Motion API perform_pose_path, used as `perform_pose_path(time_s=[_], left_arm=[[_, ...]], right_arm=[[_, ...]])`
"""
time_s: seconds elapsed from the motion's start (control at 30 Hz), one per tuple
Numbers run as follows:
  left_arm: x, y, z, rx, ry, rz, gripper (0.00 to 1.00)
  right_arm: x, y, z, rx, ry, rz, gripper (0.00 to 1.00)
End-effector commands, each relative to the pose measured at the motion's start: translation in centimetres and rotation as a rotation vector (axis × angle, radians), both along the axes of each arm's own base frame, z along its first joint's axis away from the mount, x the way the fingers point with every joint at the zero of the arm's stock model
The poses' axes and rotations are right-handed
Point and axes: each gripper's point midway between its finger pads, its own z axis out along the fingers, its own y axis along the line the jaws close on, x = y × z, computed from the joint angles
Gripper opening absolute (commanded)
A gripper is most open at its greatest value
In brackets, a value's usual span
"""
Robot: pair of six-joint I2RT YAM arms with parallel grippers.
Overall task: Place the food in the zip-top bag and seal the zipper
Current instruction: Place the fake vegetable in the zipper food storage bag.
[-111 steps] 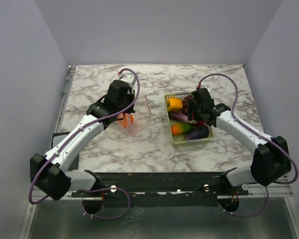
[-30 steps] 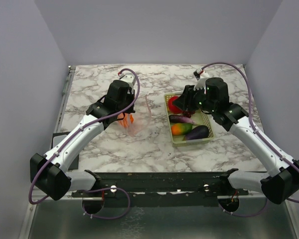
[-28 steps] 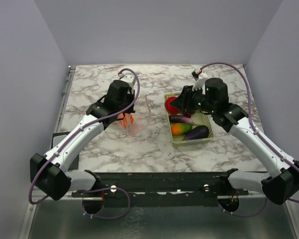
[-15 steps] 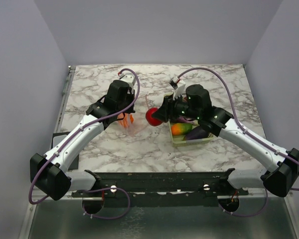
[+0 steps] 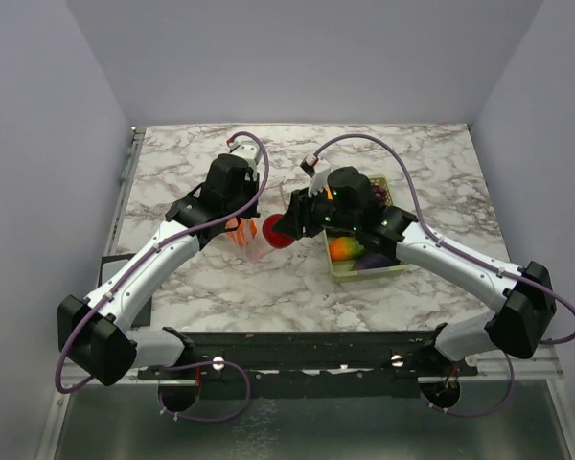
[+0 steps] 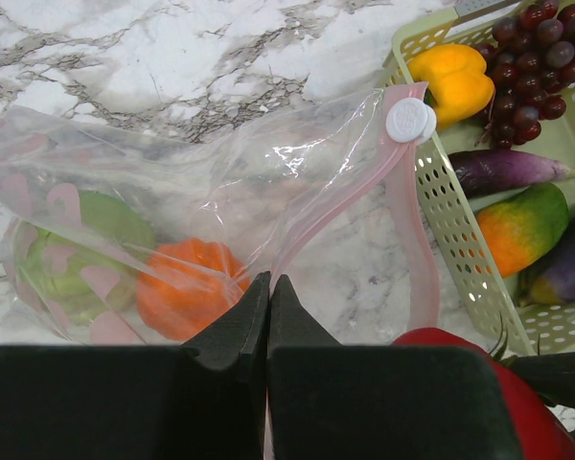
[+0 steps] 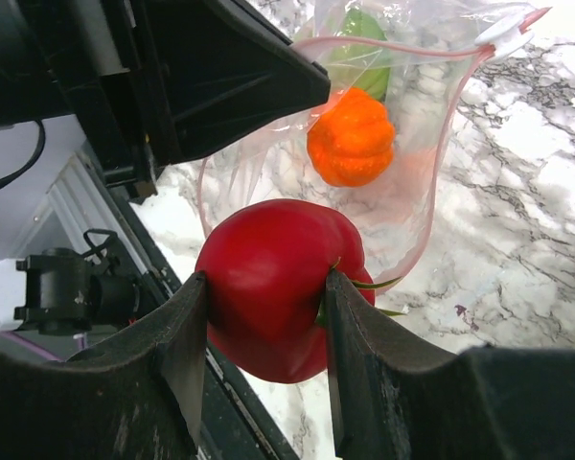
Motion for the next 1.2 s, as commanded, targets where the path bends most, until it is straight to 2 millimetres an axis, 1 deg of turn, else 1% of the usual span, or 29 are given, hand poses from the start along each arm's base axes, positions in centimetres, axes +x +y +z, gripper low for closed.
perform_pose_path(time_s=[0.0,0.13,0.27,0.6,0.67,1.0,1.17], left_arm=[[-0.3,-0.2,0.3,-0.023,-0.007,-0.01,0.0],[-0.3,-0.3,0.4,-0.026,-0.008,-0.013,0.0],[-0.3,-0.3,0.3,-0.026,-0.006,-0.015,0.0],[-0.4,-0.4,0.4,-0.031,-0.005,-0.022,0.0],[-0.4,-0.5,0.4,-0.032,-0.004,-0.023,0.0],[-0.4,-0.5,0.2,-0.031,0.001,-0.024,0.0],[-0.4,-0.5,0.2,-0.031,0.002,-0.024,0.0]], right_arm=[[1.8,0.9,1.5,0.045,-0.045,-0.065,0.17],[2.6,1.3,0.6,0.034,-0.039,-0.088,0.17],[3.0,1.6,0.1,0.042,-0.026,-0.105,0.17],[4.4,1.5,-1.3,0.047,-0.032,-0.197,0.18],[4.9,1.8,-1.0,0.067,-0.046,-0.21,0.18],[7.0,2.5,-1.9,0.068,-0.055,-0.275,0.18],[7.9,2.7,-2.9,0.061,-0.031,-0.327,0.19]])
